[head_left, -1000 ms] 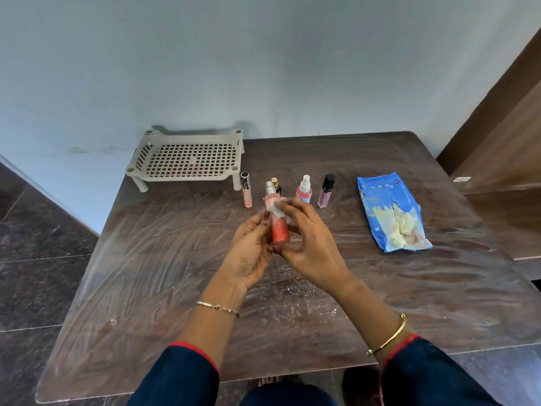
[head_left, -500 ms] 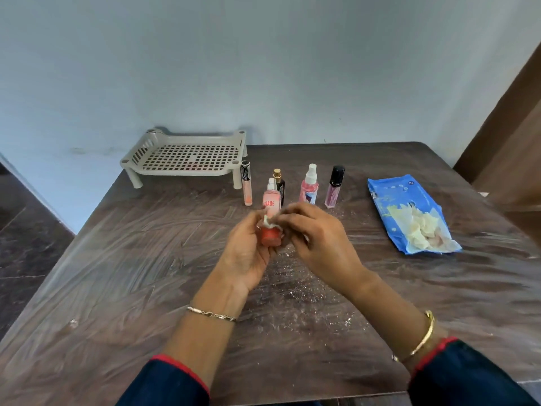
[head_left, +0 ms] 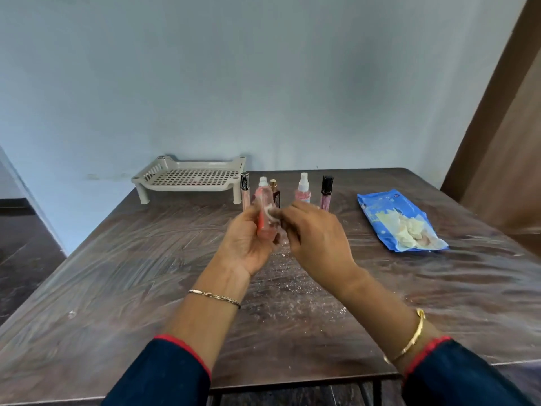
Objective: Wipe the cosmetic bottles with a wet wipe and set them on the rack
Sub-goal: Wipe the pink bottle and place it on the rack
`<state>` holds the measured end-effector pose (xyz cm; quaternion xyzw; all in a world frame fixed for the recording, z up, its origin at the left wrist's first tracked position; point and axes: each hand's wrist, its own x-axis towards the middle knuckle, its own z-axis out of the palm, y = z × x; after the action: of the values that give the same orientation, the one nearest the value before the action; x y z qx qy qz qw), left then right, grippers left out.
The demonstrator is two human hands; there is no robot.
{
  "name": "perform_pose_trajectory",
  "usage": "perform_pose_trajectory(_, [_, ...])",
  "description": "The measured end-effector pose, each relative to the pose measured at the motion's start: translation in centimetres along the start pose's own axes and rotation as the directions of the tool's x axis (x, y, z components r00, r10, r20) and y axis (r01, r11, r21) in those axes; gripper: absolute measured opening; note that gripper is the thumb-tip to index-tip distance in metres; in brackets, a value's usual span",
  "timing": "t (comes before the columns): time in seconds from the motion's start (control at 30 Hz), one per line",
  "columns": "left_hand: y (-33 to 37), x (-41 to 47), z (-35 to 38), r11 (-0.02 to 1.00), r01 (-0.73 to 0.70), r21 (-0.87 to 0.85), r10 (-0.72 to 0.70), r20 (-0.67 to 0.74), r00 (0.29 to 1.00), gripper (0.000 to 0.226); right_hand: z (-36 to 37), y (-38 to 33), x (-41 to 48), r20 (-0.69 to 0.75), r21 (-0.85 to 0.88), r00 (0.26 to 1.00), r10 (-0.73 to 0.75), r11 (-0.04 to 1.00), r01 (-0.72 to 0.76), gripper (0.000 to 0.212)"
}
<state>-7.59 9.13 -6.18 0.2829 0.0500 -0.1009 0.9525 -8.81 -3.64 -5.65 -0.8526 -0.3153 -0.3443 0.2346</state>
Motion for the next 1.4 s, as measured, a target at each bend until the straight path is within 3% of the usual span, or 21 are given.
perform_pose_trajectory(0.1, [-0.9, 0.1, -0.2, 0.999, 0.023, -0.046, -0.024, -0.012, 1.000, 0.034, -0.6, 0.0, -1.7, 0.043, -0.039, 0.999, -0.001, 0.999, 0.002, 0.022])
perform_pose_trajectory(0.23, [-2.2, -0.2, 0.1, 0.994, 0.094, -0.060, -0.089, 0.080, 0.993, 0.032, -1.6, 0.0, -1.5, 0.054, -0.105, 0.999, 0.003, 0.995, 0.003, 0.025])
perform_pose_trajectory(0.43, [-2.8, -0.8, 0.5, 0.996, 0.070, 0.052, -0.077, 0.138, 0.987, 0.028, -2.6, 1.5, 2.0, -0.067, -0.142, 0.996, 0.064, 0.987, -0.073, 0.020])
perform_pose_trajectory(0.67, [-2.0, -0.6, 0.2, 0.991, 0.091, -0.102, -0.074, 0.163, 0.984, 0.029, -1.6, 0.5, -2.8, 0.097, -0.066, 0.989, -0.109, 0.991, 0.115, 0.034])
perform_pose_trajectory(0.8, [-2.3, -0.6, 0.0, 0.995, 0.092, -0.029, -0.085, 0.174, 0.981, 0.034, -1.9, 1.5, -4.0, 0.123, -0.037, 0.981, -0.147, 0.988, 0.152, 0.032])
perform_pose_trajectory(0.97, [-2.6, -0.6, -0.5, 0.993, 0.117, 0.019, -0.119, 0.210, 0.970, 0.037, -2.4, 2.1, -1.8, 0.015, -0.083, 0.996, -0.093, 0.992, 0.093, 0.021])
perform_pose_trajectory(1.1, [-2.7, -0.7, -0.6, 0.992, 0.091, 0.088, -0.107, 0.203, 0.973, 0.042, -2.1, 2.0, 0.5, -0.122, -0.075, 0.992, -0.034, 0.997, 0.025, 0.031])
perform_pose_trajectory(1.17, [-2.5, -0.7, -0.8, 0.994, 0.107, 0.037, -0.113, 0.212, 0.971, 0.040, -1.6, 1.2, 0.2, -0.102, -0.084, 0.994, -0.040, 0.996, 0.031, 0.022])
perform_pose_trajectory(1.33, [-1.8, -0.4, -1.2, 0.992, 0.099, -0.080, -0.084, 0.177, 0.981, 0.041, -0.9, -0.2, -3.0, 0.092, -0.073, 0.989, -0.112, 0.990, 0.119, 0.031])
perform_pose_trajectory(1.4, [-1.8, -0.4, -1.0, 0.997, 0.075, -0.034, -0.067, 0.183, 0.981, 0.044, -1.0, -0.3, -3.5, 0.110, -0.063, 0.985, -0.130, 0.989, 0.137, 0.030])
